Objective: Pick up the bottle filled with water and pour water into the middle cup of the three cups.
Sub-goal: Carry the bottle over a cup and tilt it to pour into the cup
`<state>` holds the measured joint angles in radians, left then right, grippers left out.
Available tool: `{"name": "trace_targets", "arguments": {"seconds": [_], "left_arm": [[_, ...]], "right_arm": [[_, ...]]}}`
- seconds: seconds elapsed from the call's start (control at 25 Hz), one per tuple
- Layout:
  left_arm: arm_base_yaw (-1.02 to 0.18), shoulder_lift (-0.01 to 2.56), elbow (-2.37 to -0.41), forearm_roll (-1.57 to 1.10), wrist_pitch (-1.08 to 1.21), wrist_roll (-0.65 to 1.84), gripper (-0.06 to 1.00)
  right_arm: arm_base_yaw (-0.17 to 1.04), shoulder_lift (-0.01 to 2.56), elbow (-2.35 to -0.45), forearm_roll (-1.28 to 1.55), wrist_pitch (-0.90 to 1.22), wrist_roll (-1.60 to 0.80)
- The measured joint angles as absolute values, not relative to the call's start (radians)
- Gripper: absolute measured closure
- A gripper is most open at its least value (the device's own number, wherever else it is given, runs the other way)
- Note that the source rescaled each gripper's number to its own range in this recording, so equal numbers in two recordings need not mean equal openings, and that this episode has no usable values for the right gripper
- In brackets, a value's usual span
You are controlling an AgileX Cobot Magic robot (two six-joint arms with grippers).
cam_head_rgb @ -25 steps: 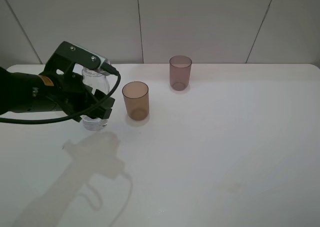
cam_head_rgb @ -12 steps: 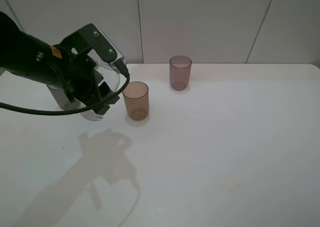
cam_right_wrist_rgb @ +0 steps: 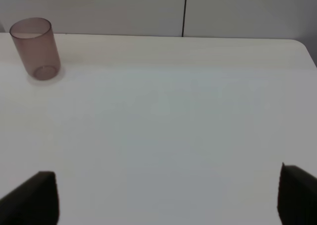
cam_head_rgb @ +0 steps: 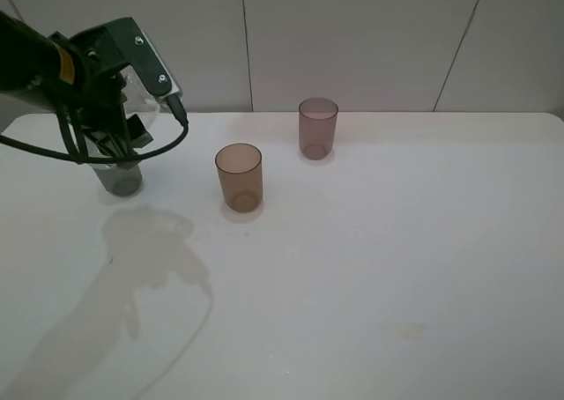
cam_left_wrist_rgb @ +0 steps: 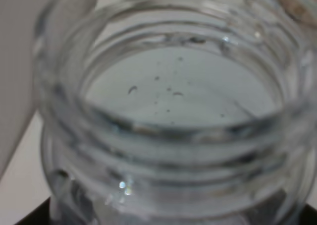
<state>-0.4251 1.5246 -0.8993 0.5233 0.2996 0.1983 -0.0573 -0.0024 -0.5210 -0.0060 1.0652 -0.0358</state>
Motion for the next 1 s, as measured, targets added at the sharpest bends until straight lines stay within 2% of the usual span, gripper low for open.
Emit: {"name": "trace_targets", "arguments": {"seconds": [0.36,1.0], "left_arm": [[-0.481,1.621,-0.916,0.719,0.322,0.176,0.93],[-0.552,1.680,-0.916,0.864,0.366,0.176,0.93]], "right_arm": [[-0.057,-0.002,-0.521,-0.006,1.065,-0.036],[-0.057,-0.002,-0.521,-0.006,1.065,-0.036]]}}
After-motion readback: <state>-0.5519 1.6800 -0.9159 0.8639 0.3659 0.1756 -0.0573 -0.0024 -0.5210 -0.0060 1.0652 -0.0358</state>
